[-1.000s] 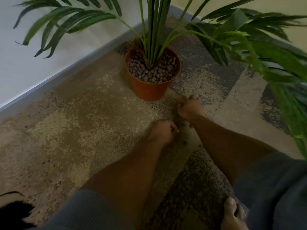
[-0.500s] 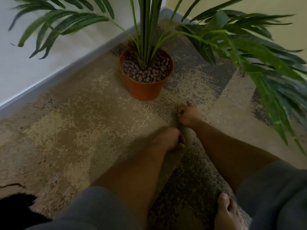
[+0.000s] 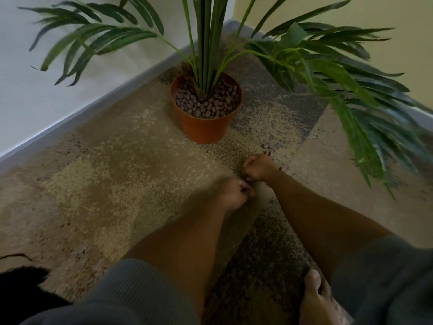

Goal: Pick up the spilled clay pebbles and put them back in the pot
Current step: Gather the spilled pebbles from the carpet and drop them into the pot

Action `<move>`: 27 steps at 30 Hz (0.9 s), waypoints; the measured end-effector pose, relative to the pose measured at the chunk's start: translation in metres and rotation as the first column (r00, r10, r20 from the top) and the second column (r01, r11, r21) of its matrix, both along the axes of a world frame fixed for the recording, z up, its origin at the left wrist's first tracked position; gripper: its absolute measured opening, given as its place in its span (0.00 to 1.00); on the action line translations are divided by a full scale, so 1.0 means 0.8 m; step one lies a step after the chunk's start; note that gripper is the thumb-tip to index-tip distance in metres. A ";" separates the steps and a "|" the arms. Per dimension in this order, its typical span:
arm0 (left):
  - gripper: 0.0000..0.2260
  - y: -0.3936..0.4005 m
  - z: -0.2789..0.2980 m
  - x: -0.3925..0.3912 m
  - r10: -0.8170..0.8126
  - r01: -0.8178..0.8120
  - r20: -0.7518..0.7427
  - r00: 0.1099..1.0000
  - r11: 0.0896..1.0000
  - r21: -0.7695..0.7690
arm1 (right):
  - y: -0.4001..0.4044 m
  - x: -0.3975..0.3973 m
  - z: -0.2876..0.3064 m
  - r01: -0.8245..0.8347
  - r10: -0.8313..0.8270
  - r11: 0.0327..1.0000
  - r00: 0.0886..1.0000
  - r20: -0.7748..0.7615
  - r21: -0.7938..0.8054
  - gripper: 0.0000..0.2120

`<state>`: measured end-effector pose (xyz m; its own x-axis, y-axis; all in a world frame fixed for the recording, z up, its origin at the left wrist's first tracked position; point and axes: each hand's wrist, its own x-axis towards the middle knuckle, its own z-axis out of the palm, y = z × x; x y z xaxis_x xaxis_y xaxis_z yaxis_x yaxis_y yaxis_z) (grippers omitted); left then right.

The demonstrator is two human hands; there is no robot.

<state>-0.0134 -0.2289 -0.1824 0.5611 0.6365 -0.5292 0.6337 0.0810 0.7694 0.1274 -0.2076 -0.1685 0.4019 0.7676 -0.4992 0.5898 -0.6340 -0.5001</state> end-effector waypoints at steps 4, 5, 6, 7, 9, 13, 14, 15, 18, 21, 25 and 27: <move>0.12 0.012 0.013 -0.013 0.395 -0.295 0.136 0.909 0.837 -0.460 | -0.004 -0.012 0.008 0.391 -0.350 0.920 0.796 -0.495 -0.022 0.06; 0.13 0.013 0.015 -0.015 0.514 -0.325 0.173 0.841 0.733 -0.597 | -0.006 -0.015 0.010 0.454 -0.388 0.890 0.703 -0.596 -0.044 0.08; 0.12 0.012 0.018 -0.018 0.609 -0.336 0.185 0.771 0.637 -0.694 | -0.007 -0.018 0.013 0.513 -0.419 0.855 0.598 -0.683 -0.075 0.09; 0.10 0.012 0.020 -0.022 0.677 -0.339 0.179 0.714 0.559 -0.757 | -0.008 -0.019 0.014 0.565 -0.446 0.817 0.494 -0.747 -0.114 0.09; 0.09 0.011 0.019 -0.032 0.770 -0.352 0.150 0.621 0.444 -0.824 | -0.011 -0.021 0.015 0.633 -0.466 0.751 0.307 -0.830 -0.187 0.10; 0.11 0.016 0.024 -0.044 0.908 -0.404 0.082 0.411 0.262 -0.876 | -0.018 -0.030 0.011 0.676 -0.412 0.681 0.035 -0.910 -0.282 0.07; 0.11 0.019 0.028 -0.044 0.936 -0.426 0.069 0.345 0.222 -0.877 | -0.018 -0.033 0.011 0.676 -0.395 0.674 -0.012 -0.918 -0.299 0.07; 0.11 0.025 0.032 -0.044 0.958 -0.462 0.058 0.279 0.187 -0.867 | -0.018 -0.038 0.013 0.675 -0.382 0.669 -0.047 -0.923 -0.311 0.07; 0.13 0.045 0.051 -0.041 0.996 -0.554 0.047 0.069 0.078 -0.829 | -0.008 -0.053 0.024 0.664 -0.319 0.671 -0.143 -0.937 -0.330 0.10; 0.16 0.067 0.081 -0.035 0.989 -0.534 0.051 -0.140 -0.032 -0.845 | 0.006 -0.066 0.051 0.649 -0.224 0.705 -0.180 -0.958 -0.286 0.09; 0.17 0.089 0.123 -0.029 0.928 -0.483 0.127 -0.351 -0.063 -0.873 | 0.030 -0.079 0.106 0.639 -0.088 0.737 -0.234 -0.968 -0.222 0.10; 0.17 0.100 0.146 -0.032 0.916 -0.511 0.183 -0.357 -0.027 -0.859 | 0.048 -0.085 0.133 0.664 -0.062 0.722 -0.221 -0.973 -0.196 0.11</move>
<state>-0.0391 -0.1488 -0.0659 -0.1119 0.7083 -0.6970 -0.8690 0.2705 0.4143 0.0593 -0.1696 -0.0625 0.0641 0.8734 -0.4827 -0.9084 -0.1493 -0.3906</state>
